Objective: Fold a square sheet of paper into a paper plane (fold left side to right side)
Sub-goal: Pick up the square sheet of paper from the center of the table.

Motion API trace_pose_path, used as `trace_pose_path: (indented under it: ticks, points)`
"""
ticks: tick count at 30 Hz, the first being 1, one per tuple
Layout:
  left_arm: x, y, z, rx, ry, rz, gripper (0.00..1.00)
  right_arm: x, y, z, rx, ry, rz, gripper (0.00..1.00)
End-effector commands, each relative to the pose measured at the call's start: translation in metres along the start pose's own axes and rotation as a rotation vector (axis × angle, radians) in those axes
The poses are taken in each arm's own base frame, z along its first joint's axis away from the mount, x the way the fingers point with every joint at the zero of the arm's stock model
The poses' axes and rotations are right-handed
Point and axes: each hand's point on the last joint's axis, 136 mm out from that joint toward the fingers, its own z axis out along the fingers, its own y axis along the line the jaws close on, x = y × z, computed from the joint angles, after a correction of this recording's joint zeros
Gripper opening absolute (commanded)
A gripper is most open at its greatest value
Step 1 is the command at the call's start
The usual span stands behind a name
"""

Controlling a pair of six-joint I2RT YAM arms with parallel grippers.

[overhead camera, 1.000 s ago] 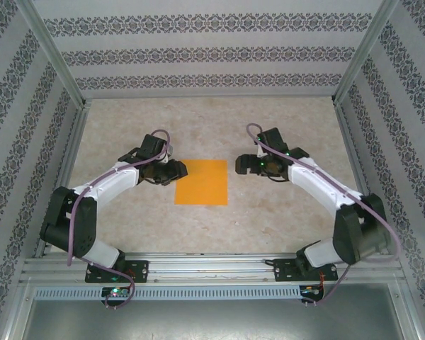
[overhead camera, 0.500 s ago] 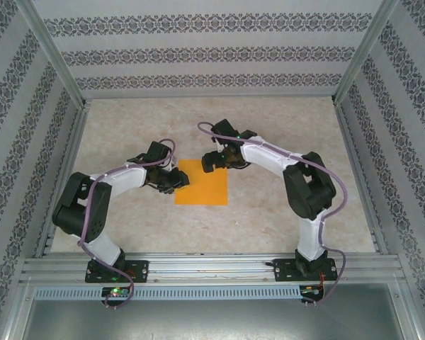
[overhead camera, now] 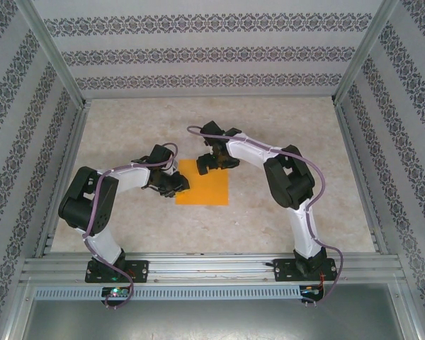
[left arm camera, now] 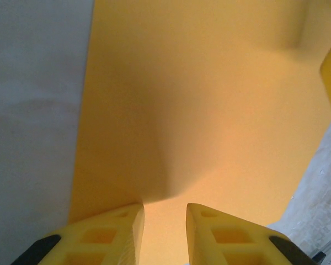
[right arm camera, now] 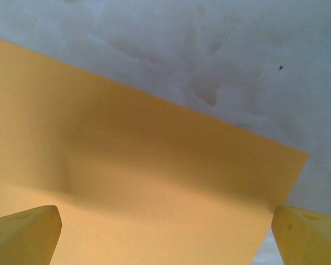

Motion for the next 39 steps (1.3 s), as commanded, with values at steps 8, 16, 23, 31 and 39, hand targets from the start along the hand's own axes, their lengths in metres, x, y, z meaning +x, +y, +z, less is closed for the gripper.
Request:
trace_pose_path:
  ticks: [8,16,23,31,39]
  points:
    - [0.013,0.017,0.014,-0.055,0.036,-0.015,0.28,0.027,0.018,0.009,-0.069,0.104,0.015,0.96]
    - [0.012,0.013,0.014,-0.043,0.032,-0.013,0.28,0.032,0.031,-0.005,-0.106,0.083,0.010,0.93]
    - [0.009,0.007,0.012,-0.019,0.019,-0.015,0.28,0.040,0.045,-0.005,-0.168,0.110,0.036,0.77]
    - [0.004,-0.003,0.006,0.014,-0.011,-0.003,0.31,0.040,0.053,-0.006,-0.268,0.119,0.082,0.60]
    - [-0.015,-0.030,-0.028,0.071,-0.123,0.090,0.45,0.036,0.055,-0.021,-0.416,0.086,0.113,0.38]
